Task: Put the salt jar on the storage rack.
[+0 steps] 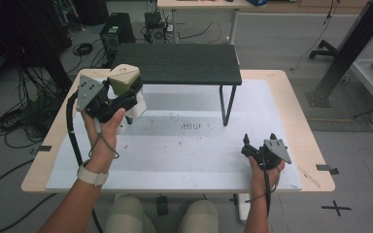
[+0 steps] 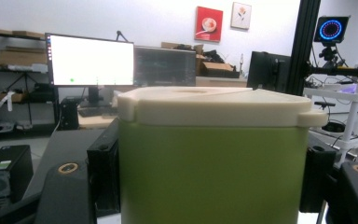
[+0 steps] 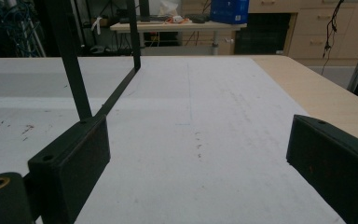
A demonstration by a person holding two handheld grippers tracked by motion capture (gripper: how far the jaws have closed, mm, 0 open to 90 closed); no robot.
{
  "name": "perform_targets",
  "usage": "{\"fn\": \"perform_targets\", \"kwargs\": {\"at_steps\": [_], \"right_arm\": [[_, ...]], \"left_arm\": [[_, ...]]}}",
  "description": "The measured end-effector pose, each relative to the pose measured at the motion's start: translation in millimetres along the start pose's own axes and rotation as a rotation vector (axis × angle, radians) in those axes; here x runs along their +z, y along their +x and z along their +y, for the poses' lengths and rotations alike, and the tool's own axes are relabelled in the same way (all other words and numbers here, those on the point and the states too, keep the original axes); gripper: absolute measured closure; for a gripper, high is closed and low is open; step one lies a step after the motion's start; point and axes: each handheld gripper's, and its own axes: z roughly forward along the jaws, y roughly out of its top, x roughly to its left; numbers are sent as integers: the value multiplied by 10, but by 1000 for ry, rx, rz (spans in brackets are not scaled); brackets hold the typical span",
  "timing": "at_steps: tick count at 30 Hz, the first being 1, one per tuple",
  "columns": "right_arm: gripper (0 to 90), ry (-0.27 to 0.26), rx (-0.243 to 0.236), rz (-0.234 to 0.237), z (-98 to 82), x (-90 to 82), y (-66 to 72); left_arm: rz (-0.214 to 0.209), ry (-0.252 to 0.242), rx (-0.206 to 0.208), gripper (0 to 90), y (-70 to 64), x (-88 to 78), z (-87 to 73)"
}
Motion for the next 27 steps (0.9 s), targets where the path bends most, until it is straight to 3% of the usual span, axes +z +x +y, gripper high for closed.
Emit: {"fn": "perform_targets", "kwargs": {"at_steps": [11,27], "right_arm": [[63,2,3,0,1,1,-1],[62,2,6,-1,1,1,-4]], "left_arm": [[-8,-2,-18,302,6,251,165],[4,8,11,303,33,581,313]]}}
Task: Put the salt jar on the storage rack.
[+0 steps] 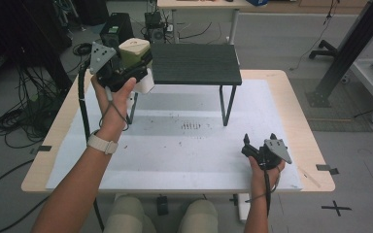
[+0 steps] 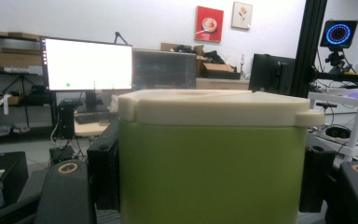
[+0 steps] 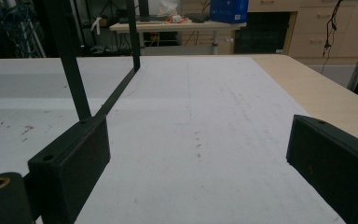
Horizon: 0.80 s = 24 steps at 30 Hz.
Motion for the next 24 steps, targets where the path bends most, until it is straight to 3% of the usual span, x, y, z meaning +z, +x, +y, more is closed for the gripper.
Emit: {"fn": "perform_targets", "kwargs": {"at_steps": [5,14,24], "right_arm": [[63,1,-1,-1,0,1,1],[63,0,1,0,0,0,0],[63,-1,-3,1,-1,-1,2]], "left_arm": [[-1,8,-1,303,0,59,15],[53,-1,0,303,-13,246,111],[68,11,21,303,-26,454,113]]}}
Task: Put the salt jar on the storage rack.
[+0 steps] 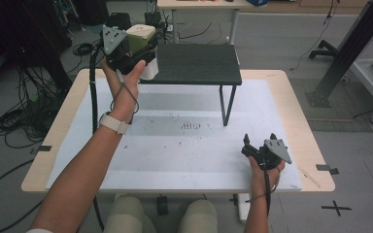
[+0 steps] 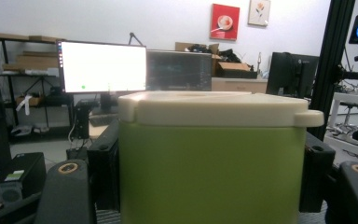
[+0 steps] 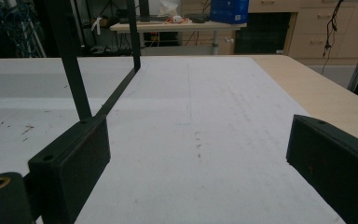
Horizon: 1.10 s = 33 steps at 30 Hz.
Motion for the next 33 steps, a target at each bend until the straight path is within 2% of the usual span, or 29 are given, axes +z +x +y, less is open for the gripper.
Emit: {"fn": "perform_targets", "kwargs": {"at_steps": [11,19,22,27,33], "right_arm": [[64,0,2,1,0,0,0],[64,-1,1,1,-1,-1,1],[64,-1,-2,1,-1,0,0],[65,-3,-1,0,-2,-3,2],[65,0,-6,2,-1,1,3]], "left_arm": [[-13,-2,-12,303,-20,239,-42],[2,8,-35,304,53,415,-55],[7,16,-10,303,60,465,-75],[7,12,-14,304,73,506,-101],[27,16,-8,303,92,572,-143]]}}
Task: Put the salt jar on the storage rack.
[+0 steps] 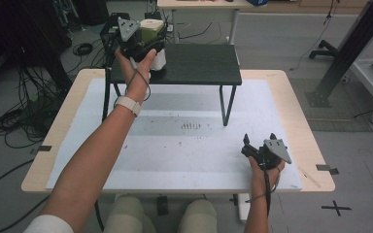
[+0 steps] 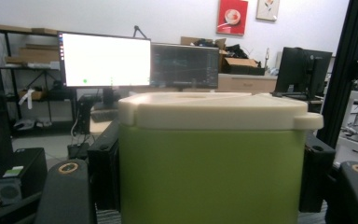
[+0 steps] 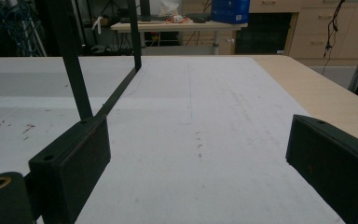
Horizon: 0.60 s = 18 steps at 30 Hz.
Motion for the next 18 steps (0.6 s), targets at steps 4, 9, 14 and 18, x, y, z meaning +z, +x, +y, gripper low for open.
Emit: {"fn": "perform_targets", "kwargs": {"at_steps": [4,9,14,18], "right_arm": [[65,1,1,0,0,0,0],[66,-1,1,-1,0,-1,0],[65,-2,2,-1,-1,-2,0],[66,-2,2,0,-1,-1,0]], "left_arm": [[4,-4,35,304,-9,12,-27],[1,-1,45,304,-15,24,-50],[4,-3,49,304,-9,25,-85],[4,-7,53,304,-8,16,-92]]}}
